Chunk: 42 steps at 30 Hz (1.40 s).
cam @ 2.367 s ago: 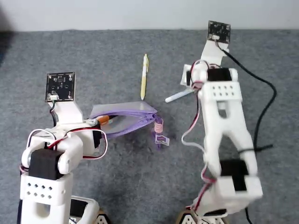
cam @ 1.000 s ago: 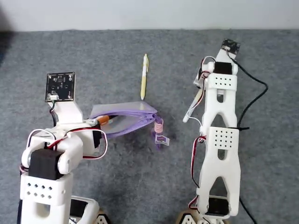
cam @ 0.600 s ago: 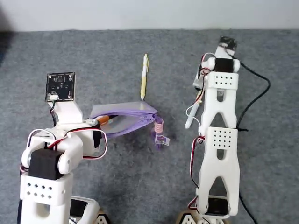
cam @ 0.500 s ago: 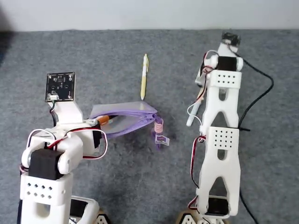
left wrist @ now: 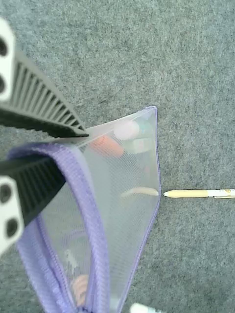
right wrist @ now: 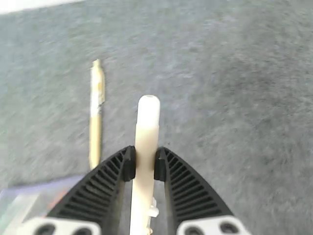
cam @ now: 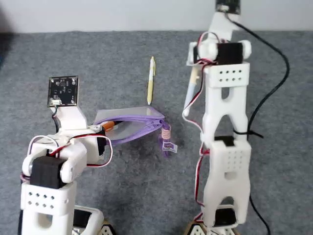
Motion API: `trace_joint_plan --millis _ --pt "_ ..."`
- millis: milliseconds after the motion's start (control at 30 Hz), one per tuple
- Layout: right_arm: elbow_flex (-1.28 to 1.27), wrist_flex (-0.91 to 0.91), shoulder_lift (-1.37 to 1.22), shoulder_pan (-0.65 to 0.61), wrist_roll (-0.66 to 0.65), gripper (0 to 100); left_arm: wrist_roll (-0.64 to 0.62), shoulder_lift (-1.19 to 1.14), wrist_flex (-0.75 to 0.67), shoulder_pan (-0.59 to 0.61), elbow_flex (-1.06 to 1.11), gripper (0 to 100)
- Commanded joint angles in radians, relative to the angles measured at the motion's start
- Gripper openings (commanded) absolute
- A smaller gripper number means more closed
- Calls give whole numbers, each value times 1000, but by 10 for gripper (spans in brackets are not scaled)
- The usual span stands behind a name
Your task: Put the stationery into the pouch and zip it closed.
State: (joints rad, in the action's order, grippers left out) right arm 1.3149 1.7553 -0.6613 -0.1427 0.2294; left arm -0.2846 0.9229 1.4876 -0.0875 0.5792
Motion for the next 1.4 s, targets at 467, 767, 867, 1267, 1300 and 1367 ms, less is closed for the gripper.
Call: trace_joint_plan --millis 467,767,867,1267,1300,1367 --pt "-723 38 931 -246 2 7 -11 -5 -20 -3 -2 14" --pt "-881 -70 1194 -469 2 7 -11 -5 -20 -3 -2 14" --pt "-987 -176 1270 -486 2 7 -11 -5 -20 -3 -2 14" --pt "-1514 -846 1587 -581 -12 7 -11 -3 -20 -3 -4 14" --pt "-1542 -888 1595 -596 -34 7 -11 -3 -20 -3 -4 14" --pt "-1590 -949 1596 -625 -106 7 -11 -3 -20 -3 -4 14"
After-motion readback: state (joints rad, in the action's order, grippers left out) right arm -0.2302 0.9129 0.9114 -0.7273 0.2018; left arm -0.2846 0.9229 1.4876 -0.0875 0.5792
